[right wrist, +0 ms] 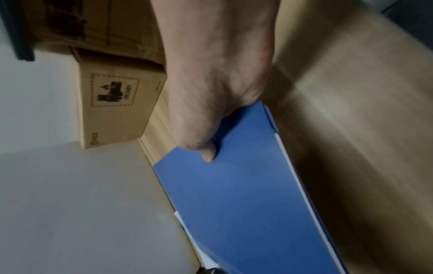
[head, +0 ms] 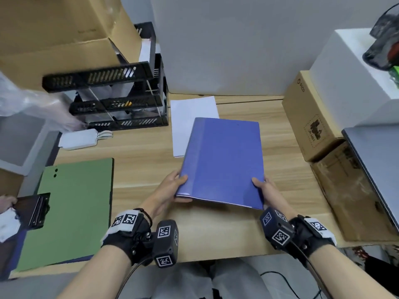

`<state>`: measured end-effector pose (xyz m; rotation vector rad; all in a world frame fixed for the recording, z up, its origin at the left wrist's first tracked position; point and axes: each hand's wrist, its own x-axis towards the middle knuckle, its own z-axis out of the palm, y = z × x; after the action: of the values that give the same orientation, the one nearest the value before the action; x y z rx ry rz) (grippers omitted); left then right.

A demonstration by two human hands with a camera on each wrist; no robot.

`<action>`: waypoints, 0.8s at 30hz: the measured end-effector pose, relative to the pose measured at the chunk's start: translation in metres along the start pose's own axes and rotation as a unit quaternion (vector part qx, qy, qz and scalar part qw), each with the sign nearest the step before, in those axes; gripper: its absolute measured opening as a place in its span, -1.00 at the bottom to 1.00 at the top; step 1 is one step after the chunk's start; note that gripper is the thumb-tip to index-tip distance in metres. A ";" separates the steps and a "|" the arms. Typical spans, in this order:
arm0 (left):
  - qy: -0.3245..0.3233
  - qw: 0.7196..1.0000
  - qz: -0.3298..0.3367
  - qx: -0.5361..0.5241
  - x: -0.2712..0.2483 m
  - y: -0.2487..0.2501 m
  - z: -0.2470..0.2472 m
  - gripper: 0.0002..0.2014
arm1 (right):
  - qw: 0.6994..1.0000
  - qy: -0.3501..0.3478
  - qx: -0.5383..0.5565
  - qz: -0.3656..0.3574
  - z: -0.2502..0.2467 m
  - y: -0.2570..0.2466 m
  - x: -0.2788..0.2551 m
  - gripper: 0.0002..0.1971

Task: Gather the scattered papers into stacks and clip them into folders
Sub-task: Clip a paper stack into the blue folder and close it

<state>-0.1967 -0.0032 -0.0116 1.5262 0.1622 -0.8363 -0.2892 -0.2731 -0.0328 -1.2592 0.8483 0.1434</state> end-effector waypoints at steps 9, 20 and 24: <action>-0.009 0.998 0.045 -0.045 0.039 0.036 0.037 -0.65 | 0.996 0.021 0.088 0.007 -0.018 -0.058 0.016 -0.75; -0.020 0.997 0.034 -0.071 0.133 0.064 0.133 -0.69 | 0.962 0.038 0.258 0.079 -0.071 -0.061 0.063 -0.82; -0.028 0.997 -0.008 -0.066 0.155 0.053 0.156 -0.73 | 0.970 0.031 0.219 0.104 -0.075 -0.058 0.087 -0.75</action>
<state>-0.1178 -0.2123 -0.0448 1.3783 0.1858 -0.8641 -0.2334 -0.3883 -0.0465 -0.7623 1.0013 0.0776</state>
